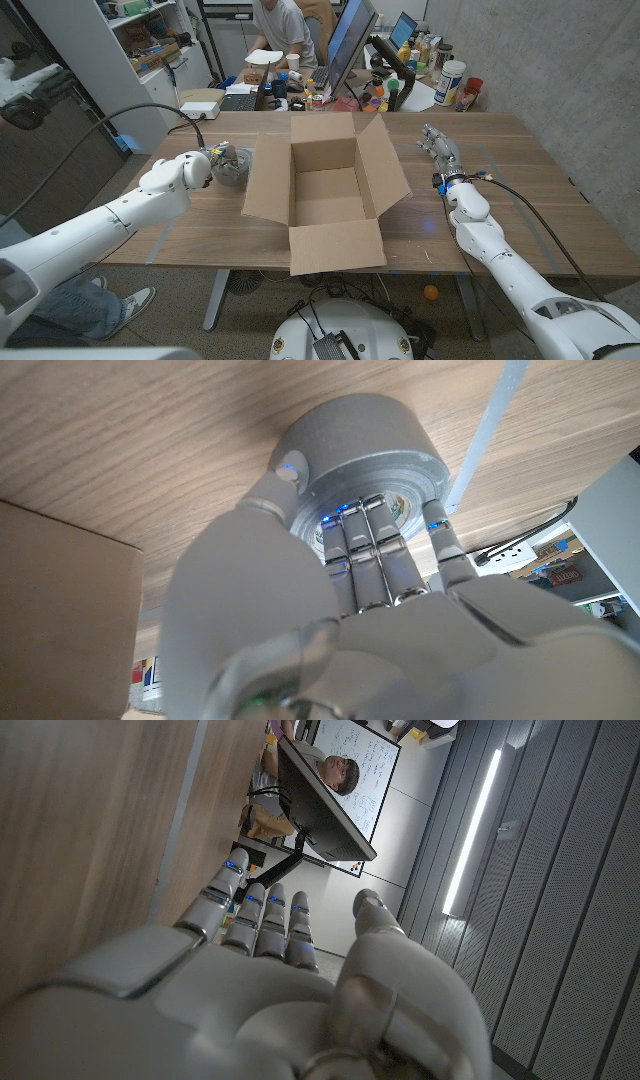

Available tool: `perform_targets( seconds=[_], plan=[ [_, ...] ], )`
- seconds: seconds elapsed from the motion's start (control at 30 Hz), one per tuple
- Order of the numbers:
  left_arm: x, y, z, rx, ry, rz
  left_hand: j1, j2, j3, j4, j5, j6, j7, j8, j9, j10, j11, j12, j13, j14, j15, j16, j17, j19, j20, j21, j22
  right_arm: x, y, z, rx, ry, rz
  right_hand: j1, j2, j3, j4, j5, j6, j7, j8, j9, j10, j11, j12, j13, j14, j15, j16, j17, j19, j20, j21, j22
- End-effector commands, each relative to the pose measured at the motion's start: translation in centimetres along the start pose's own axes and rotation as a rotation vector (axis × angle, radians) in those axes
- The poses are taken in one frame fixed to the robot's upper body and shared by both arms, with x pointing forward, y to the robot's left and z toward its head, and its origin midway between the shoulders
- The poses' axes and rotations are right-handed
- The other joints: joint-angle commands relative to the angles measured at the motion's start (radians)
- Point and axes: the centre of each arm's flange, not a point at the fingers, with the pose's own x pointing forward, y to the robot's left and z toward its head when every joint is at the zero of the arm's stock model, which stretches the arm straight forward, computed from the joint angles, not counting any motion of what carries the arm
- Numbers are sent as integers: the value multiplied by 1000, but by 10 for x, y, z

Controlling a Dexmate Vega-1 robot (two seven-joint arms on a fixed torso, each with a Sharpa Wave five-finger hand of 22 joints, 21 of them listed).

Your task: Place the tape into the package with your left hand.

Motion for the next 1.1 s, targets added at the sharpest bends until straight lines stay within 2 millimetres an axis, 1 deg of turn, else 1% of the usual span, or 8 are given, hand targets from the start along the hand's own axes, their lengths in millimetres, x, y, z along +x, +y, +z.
perform_targets(
  seconds=[0.03,0.27,0.33,0.4,0.43,0.57,0.77,1.1],
  plan=[
    [-7,12,-10,6,16,23,71,81,6,11,6,202,-52,90,4,159,-137,130,269,367,-166,46,17,828,-229,8,2,-3,6,12,-15,-22,0,5,-4,-2,1,2,8,0,-2,0,6,0,-5,0,7,-1,0,2,1,10,0,3],
    [-12,17,-13,6,13,44,71,82,7,11,7,200,-52,92,5,155,-130,130,280,366,-167,44,21,824,-226,9,2,-3,9,16,-19,-32,-2,6,-4,-2,1,2,8,0,-2,0,7,-1,-5,0,8,-2,1,1,1,10,0,3],
    [-13,20,-14,8,10,49,71,80,8,11,7,198,-52,93,6,156,-137,131,285,367,-167,43,22,822,-225,9,1,-4,9,17,-18,-34,-1,6,-4,-2,1,2,8,0,-2,0,6,-1,-5,0,8,-2,1,1,1,10,0,3],
    [-14,22,-14,8,11,56,72,79,9,10,7,199,-51,94,6,156,-135,131,288,368,-170,42,22,819,-224,9,1,-4,11,17,-18,-35,-1,6,-4,-2,1,2,8,1,-2,0,6,-1,-5,0,8,-2,1,1,1,10,0,3],
    [-15,23,-15,8,12,58,71,81,9,11,7,198,-46,94,7,155,-137,131,291,367,-170,41,23,812,-222,7,1,-4,11,17,-17,-36,-1,6,-4,-2,1,2,8,1,-2,0,6,-1,-5,0,8,-2,1,1,1,9,0,3],
    [-16,25,-16,9,8,66,71,80,9,11,7,198,-51,96,7,155,-134,131,297,370,-169,41,25,814,-222,9,1,-5,13,18,-16,-39,-2,6,-4,-3,1,2,7,0,-2,0,6,0,-6,0,8,-2,1,1,1,10,0,3],
    [-18,31,-16,6,4,81,71,78,10,10,7,198,-51,97,6,159,-138,132,306,374,-170,40,29,812,-220,11,1,-6,14,22,-20,-45,0,6,-4,-3,1,2,7,0,-3,0,6,-1,-6,0,7,-1,0,1,1,10,0,3],
    [-23,44,-13,-1,-12,110,70,79,12,11,8,196,-53,97,4,156,-136,131,318,376,-170,38,33,811,-220,13,0,-7,15,30,-28,-58,-2,6,-3,-4,1,2,6,1,-3,0,6,0,-6,0,8,-1,1,0,1,10,0,3]
  ],
)
